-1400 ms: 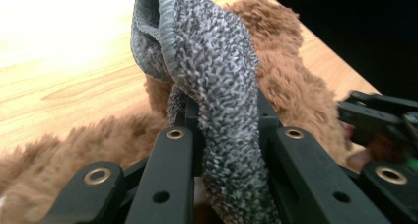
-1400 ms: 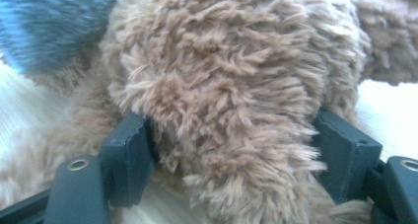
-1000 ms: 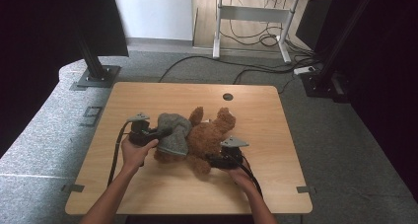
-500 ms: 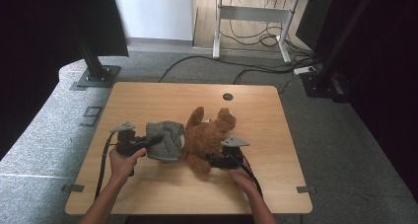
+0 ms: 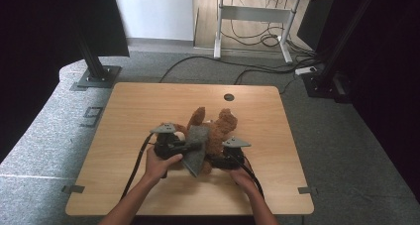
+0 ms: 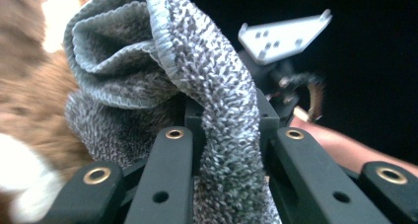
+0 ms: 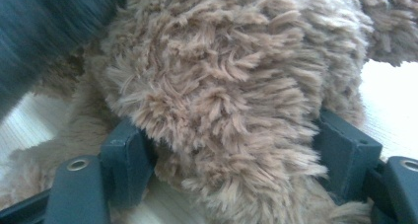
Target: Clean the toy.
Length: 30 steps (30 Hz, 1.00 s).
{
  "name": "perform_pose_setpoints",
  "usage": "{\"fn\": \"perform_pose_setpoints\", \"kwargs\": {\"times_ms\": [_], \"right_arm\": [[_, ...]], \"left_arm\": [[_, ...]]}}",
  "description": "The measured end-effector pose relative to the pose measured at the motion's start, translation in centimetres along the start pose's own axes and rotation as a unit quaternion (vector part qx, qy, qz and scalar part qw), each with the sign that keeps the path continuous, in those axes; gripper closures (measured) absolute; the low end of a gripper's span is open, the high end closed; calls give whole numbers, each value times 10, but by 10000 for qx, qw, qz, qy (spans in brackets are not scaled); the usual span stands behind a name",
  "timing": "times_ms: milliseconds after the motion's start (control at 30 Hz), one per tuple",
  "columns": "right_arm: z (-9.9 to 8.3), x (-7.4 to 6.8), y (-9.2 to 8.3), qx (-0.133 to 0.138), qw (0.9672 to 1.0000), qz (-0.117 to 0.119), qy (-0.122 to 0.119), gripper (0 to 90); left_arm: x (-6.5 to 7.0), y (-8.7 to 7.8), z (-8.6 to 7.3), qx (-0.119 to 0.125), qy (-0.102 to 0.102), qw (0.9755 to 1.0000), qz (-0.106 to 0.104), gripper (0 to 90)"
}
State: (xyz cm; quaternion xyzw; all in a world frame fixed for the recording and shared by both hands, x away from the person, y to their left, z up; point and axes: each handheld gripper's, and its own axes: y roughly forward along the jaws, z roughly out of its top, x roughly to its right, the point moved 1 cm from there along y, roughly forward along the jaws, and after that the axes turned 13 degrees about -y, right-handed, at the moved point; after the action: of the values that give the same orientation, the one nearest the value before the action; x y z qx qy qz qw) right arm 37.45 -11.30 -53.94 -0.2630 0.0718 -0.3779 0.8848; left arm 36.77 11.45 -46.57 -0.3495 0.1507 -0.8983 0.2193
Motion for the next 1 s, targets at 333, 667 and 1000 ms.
{"fn": "perform_pose_setpoints", "kwargs": {"times_ms": [333, 667, 1000], "right_arm": [[0, -1, 0, -18, 10000, -26, -57, 257], [-1, -3, 1, -33, 10000, -17, -86, 274], [-2, -1, 0, 13, 10000, 10, -27, 279]], "left_arm": [[-47, -9, -23, -185, -548, 9961, 671, 760], [-74, -47, -38, -68, -784, 9927, 917, 761], [-72, -57, -39, 75, -878, 9935, 717, 760]]}}
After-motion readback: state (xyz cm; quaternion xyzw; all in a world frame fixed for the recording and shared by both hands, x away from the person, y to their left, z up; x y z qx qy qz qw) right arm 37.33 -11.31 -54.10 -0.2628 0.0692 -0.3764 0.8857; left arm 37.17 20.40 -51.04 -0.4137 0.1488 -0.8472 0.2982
